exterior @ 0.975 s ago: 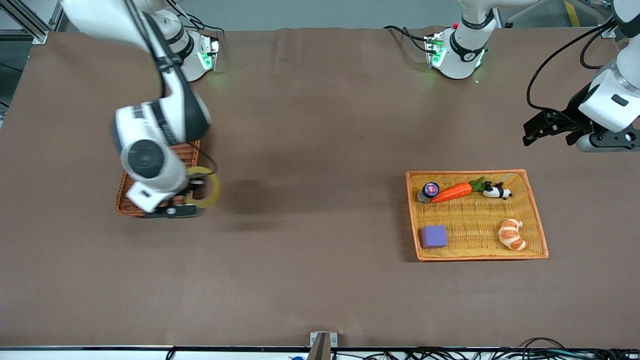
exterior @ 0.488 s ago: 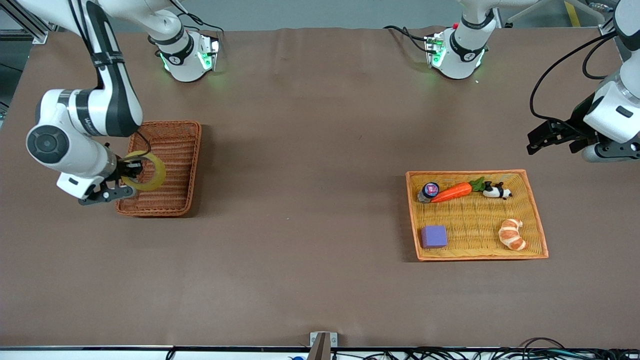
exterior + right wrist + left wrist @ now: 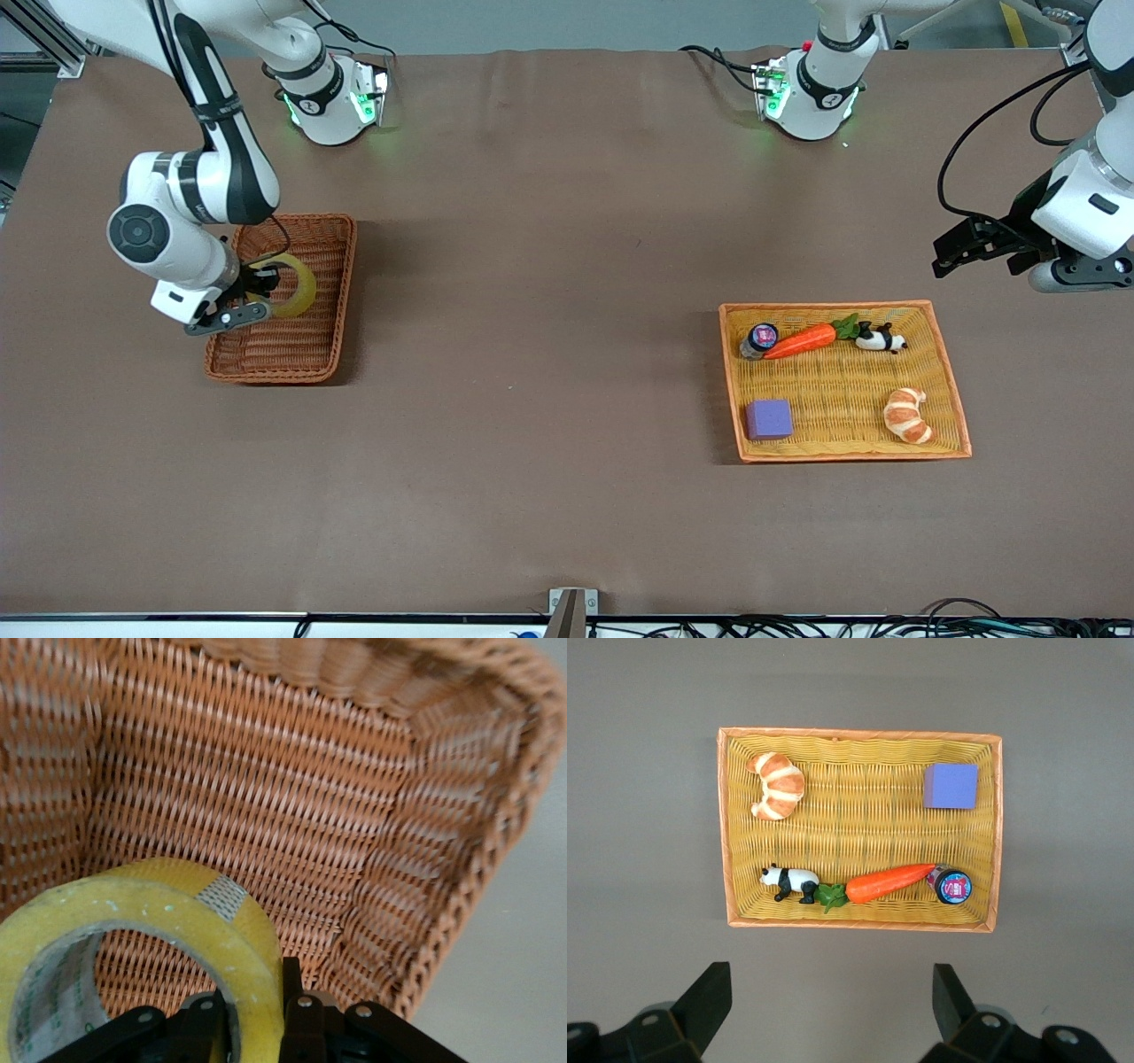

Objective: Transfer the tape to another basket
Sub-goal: 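Carry the tape with the right gripper into the wicker basket, then open the right gripper to release the tape in the basket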

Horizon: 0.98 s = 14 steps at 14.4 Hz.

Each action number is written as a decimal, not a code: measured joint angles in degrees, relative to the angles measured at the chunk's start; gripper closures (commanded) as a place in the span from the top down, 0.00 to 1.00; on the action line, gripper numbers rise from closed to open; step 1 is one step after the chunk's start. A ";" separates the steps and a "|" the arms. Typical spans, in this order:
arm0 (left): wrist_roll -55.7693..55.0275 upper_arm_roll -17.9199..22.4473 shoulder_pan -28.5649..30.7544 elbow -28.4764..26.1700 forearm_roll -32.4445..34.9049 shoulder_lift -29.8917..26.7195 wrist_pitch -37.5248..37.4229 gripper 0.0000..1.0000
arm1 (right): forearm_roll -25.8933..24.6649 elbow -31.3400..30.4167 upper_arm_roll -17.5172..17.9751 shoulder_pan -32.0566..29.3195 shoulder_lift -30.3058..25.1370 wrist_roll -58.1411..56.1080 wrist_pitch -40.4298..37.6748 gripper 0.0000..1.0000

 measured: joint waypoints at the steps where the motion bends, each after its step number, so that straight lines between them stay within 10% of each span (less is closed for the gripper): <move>1: 0.00 0.00 -0.01 0.02 0.00 0.09 0.00 1.00 | 0.00 -1.54 -0.28 -0.12 0.00 -0.93 2.14 0.10; 5: 0.00 0.00 -0.07 0.20 0.00 0.55 0.01 1.00 | 0.00 -4.01 -1.51 -0.71 0.32 -2.86 6.15 0.36; 7: 0.00 -0.01 -0.26 0.27 0.00 0.60 0.01 1.00 | 0.17 -4.34 -1.40 -0.68 1.60 -2.92 8.90 0.97; 14: 0.00 -0.02 -0.44 0.38 0.00 0.67 0.08 1.00 | 3.37 5.26 0.65 -0.37 1.86 -2.98 8.95 1.00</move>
